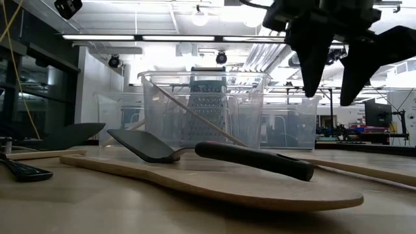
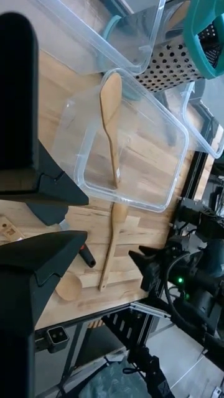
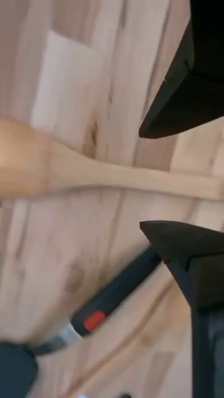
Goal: Pick & Place Kitchen Items
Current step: Put the light brown slotted spoon into the middle transparent bin
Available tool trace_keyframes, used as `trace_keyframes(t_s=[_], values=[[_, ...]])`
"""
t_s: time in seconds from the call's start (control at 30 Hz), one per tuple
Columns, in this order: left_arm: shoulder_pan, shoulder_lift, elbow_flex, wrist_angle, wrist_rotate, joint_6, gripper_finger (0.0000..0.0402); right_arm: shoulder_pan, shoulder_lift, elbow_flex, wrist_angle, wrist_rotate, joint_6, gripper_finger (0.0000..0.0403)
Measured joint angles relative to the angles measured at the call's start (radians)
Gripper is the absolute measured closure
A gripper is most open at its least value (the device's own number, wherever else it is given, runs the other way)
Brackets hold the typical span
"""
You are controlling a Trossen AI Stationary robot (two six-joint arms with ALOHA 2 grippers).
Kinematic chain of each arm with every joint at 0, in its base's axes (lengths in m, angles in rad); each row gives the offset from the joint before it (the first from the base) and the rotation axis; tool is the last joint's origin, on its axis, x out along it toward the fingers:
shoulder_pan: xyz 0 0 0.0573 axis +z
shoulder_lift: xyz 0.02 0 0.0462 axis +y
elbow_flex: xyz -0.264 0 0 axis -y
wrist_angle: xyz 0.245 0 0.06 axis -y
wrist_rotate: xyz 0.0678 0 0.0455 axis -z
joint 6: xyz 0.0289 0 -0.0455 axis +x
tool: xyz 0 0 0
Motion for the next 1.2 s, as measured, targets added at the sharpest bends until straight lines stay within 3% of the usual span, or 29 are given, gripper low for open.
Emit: trace_keyframes(t_s=[0.77, 1.2], values=[[0.000, 0.000, 0.000, -0.018, 0.000, 0.000, 0.0327, -0.069, 0.201, -0.001, 0.046, -0.029, -0.009, 0.0188], [0.000, 0.000, 0.000, -0.024, 0.005, 0.008, 0.0327, -0.076, 0.251, 0.001, 0.063, -0.059, -0.031, 0.0188]])
